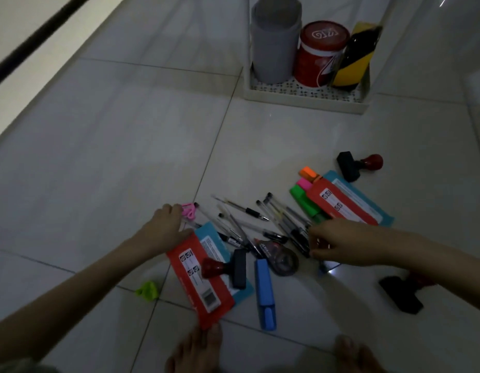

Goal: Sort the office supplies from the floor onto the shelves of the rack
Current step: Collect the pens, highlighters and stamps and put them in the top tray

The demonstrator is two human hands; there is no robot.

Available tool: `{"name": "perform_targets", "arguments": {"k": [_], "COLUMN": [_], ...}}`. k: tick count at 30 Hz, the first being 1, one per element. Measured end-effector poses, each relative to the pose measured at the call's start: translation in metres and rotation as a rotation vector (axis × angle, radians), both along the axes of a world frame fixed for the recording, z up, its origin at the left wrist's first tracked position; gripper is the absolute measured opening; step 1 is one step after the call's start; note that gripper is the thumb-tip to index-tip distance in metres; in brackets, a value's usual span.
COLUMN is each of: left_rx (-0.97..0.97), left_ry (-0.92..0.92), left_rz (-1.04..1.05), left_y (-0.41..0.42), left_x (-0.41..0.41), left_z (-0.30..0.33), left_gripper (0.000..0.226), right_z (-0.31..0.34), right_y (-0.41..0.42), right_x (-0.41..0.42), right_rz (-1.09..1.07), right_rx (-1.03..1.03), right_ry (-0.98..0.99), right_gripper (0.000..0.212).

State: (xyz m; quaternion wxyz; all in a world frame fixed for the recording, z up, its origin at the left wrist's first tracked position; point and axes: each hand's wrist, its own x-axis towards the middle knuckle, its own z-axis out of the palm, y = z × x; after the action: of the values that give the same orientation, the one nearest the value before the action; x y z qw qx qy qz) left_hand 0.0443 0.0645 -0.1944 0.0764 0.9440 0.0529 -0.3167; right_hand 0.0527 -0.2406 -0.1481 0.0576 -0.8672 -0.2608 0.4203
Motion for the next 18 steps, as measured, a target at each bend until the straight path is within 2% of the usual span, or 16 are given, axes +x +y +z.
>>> {"name": "perform_targets", "arguments": {"k": [3,6,8,9,11,12,14,15,17,18], "left_rx": [0.0,-0.073,-0.152,-0.177,-0.219,-0.219,-0.136,-0.064,0.112,0.157], "left_ry": [-0.175,-0.312,-0.32,-0.286,-0.236,-0.229,-0.253,-0.266,-0.274,-0.296], "left_rz": [0.03,-0.062,-0.188,-0.264,-0.392,-0.438,-0.547,-0.62,-0.684,-0.701], "left_y": [-0.002,-0.006,-0.012,-0.018,-0.031,-0.038,-0.047,-0.049,-0.047,-0.045], "left_x": [0.003,0.005,0.002,-0.002,-0.012,-0.014,-0.016,-0.015,-0.003,0.004], "left_z": [-0.011,-0.008,-0.002,0.001,0.002,-0.002,-0.01,-0.014,-0.021,-0.024], "left_gripper": [0.064,0.063,0.062,0.068,0.082,0.08,0.058,0.062,0.091,0.097], "right_z": [-0.005,-0.01,-0.015,-0.018,-0.026,-0.03,-0.04,-0.044,-0.051,-0.052], "right_y": [0.003,0.003,0.003,0.003,0.004,0.005,0.005,0.005,0.006,0.007], "right_x": [-0.002,-0.007,-0.014,-0.018,-0.025,-0.028,-0.03,-0.03,-0.029,-0.029], "right_rz": [0.017,0.001,0.013,0.034,0.113,0.174,0.289,0.316,0.329,0.326], "right_rx": [-0.022,0.012,0.027,0.028,0.026,0.017,-0.011,-0.024,-0.047,-0.055], "right_ry": [-0.036,-0.084,-0.1,-0.117,-0.17,-0.189,-0.185,-0.17,-0.154,-0.158], "right_gripper": [0.012,0.015,0.034,0.042,0.051,0.054,0.059,0.061,0.064,0.064]}}
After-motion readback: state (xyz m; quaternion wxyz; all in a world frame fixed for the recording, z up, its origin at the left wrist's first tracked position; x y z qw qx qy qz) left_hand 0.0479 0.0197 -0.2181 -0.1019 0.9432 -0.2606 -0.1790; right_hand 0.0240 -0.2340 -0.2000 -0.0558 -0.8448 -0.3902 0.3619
